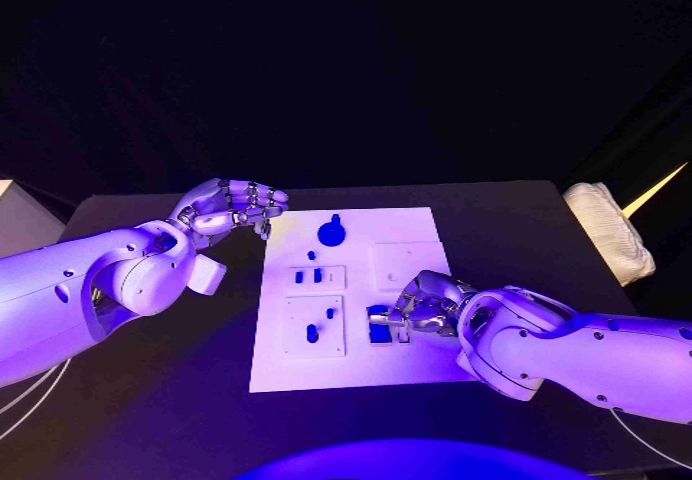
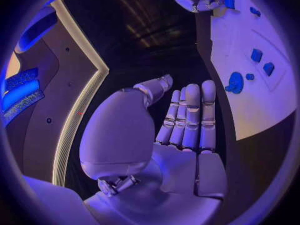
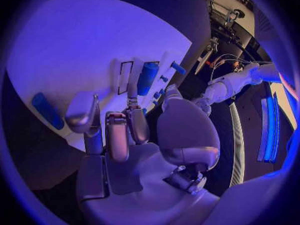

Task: Assemble the parts on the task board

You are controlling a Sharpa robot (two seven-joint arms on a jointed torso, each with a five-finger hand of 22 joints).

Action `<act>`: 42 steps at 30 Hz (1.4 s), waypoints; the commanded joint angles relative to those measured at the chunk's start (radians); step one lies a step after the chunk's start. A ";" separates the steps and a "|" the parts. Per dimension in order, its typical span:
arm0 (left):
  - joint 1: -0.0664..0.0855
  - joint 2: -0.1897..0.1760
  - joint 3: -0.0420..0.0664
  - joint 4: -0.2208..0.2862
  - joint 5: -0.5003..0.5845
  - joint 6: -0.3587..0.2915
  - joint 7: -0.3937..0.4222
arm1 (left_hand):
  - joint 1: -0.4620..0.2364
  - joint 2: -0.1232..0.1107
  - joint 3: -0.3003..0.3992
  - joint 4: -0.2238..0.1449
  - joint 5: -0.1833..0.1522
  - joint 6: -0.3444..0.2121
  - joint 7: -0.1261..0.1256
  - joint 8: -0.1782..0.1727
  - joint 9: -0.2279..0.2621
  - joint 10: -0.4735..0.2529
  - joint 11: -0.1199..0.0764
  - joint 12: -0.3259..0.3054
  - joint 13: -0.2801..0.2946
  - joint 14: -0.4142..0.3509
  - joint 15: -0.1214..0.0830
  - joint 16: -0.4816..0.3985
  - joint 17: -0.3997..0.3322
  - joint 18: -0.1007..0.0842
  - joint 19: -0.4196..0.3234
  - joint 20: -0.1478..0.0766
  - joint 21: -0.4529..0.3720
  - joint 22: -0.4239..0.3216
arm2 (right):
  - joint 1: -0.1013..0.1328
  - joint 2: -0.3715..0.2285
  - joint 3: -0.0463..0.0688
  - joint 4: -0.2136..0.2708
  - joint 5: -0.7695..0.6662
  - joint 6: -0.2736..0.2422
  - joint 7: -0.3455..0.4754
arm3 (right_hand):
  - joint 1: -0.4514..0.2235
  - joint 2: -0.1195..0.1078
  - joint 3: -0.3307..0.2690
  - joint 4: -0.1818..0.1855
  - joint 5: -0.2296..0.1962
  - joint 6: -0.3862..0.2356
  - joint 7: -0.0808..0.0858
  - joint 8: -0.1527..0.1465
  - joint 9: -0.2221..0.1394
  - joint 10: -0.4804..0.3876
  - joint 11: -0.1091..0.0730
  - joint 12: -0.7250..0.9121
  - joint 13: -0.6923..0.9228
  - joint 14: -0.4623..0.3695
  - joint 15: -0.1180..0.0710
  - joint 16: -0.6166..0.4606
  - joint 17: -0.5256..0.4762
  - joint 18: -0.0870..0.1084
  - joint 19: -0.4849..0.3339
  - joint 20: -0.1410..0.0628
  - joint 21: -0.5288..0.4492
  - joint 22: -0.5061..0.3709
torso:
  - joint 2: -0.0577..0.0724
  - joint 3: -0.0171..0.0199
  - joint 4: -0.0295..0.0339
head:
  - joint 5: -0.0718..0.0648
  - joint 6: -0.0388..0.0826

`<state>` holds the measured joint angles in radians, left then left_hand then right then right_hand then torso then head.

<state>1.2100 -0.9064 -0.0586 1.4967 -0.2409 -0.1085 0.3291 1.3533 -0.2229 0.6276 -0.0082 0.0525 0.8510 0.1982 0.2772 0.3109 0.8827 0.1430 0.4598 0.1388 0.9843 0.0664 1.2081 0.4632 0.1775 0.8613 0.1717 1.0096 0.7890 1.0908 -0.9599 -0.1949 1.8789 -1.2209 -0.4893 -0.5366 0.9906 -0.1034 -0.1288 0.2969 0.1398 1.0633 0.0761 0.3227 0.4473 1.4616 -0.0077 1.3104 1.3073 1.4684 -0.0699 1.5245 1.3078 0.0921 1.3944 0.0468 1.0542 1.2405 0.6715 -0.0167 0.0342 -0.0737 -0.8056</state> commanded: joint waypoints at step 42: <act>0.000 -0.004 0.001 0.014 -0.002 0.007 0.016 | 0.005 0.009 -0.005 0.000 0.003 0.004 0.003 0.003 0.001 -0.010 0.001 0.006 0.001 -0.005 0.006 -0.004 -0.001 0.007 0.005 -0.002 -0.004 -0.002 | -0.005 -0.255 -0.006 0.018 -0.187 0.029 0.027 | 0.373 0.015 0.012 -0.008 0.127 -0.029 0.011 -0.026 -0.011 0.007 0.017 0.002 0.085 0.076 0.015 0.001 0.133 0.005 0.009 0.007 0.001 0.028 | 0.002 0.0033 -0.0026 | -0.043 0.002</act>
<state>1.2098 -0.9109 -0.0587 1.5074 -0.2412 -0.1094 0.3319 1.3575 -0.2188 0.6277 -0.0083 0.0525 0.8510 0.1982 0.2772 0.3107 0.8793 0.1464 0.4598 0.1388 0.9808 0.0699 1.2081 0.4634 0.1775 0.8613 0.1717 1.0096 0.7882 1.0904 -1.2206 -0.2004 1.8984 -1.3578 -0.4860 -0.4860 1.3533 -0.0870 -0.1129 0.2885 0.2635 1.0289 0.0859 0.2928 0.4366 1.4664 0.0075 1.3164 1.3108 1.4666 -0.0606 1.5245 1.3074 0.0921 1.4019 0.0542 1.0573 1.2675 0.6727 -0.0133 0.0301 -0.1184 -0.8028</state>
